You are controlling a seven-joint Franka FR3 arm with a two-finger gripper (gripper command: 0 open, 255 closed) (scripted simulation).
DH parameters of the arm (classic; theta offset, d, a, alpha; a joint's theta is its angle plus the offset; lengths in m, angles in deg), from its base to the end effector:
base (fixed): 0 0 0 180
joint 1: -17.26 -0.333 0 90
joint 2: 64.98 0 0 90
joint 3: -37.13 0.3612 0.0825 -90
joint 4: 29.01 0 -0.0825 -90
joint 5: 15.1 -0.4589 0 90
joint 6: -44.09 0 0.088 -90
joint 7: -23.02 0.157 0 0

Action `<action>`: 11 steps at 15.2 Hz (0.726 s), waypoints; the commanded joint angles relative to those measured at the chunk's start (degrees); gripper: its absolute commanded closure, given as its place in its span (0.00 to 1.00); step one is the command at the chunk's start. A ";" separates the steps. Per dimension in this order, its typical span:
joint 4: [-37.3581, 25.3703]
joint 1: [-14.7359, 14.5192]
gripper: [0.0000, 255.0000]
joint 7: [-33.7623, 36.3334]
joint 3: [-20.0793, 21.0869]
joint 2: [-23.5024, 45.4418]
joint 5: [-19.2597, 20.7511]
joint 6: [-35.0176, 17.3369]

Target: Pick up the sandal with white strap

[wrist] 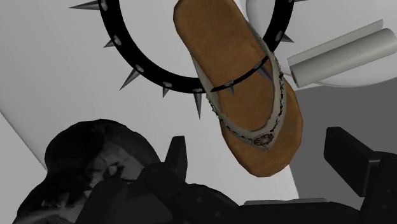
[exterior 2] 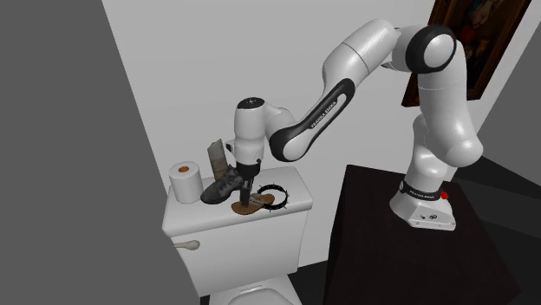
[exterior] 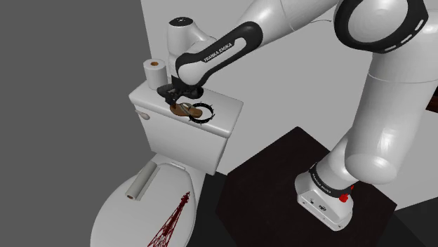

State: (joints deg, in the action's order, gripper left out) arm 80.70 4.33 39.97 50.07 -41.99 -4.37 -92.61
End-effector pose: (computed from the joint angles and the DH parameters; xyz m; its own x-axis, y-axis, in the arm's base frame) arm 0.6444 0.2989 0.2389 0.9604 0.2628 0.0925 0.2615 -0.9649 0.0257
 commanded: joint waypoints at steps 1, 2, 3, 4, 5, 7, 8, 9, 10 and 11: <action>0.38 -0.19 0.00 0.37 -0.19 0.91 0.42 -1.28; 0.44 -0.23 0.00 0.46 -0.26 1.19 0.53 -1.62; 0.44 -0.23 0.00 0.46 -0.26 1.19 0.53 -1.62; 0.43 -0.22 1.00 0.45 -0.28 1.29 0.56 -1.70; 0.43 -0.22 1.00 0.44 -0.28 1.27 0.55 -1.68; 0.43 -0.21 1.00 0.44 -0.28 1.27 0.55 -1.69; 0.44 -0.22 1.00 0.44 -0.28 1.27 0.55 -1.69; 0.45 -0.21 1.00 0.44 -0.28 1.26 0.55 -1.70; 0.44 -0.21 1.00 0.43 -0.28 1.26 0.55 -1.68; 0.43 -0.21 1.00 0.43 -0.28 1.27 0.55 -1.69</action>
State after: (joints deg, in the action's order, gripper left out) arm 81.09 4.12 40.41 49.79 -40.76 -3.81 -94.32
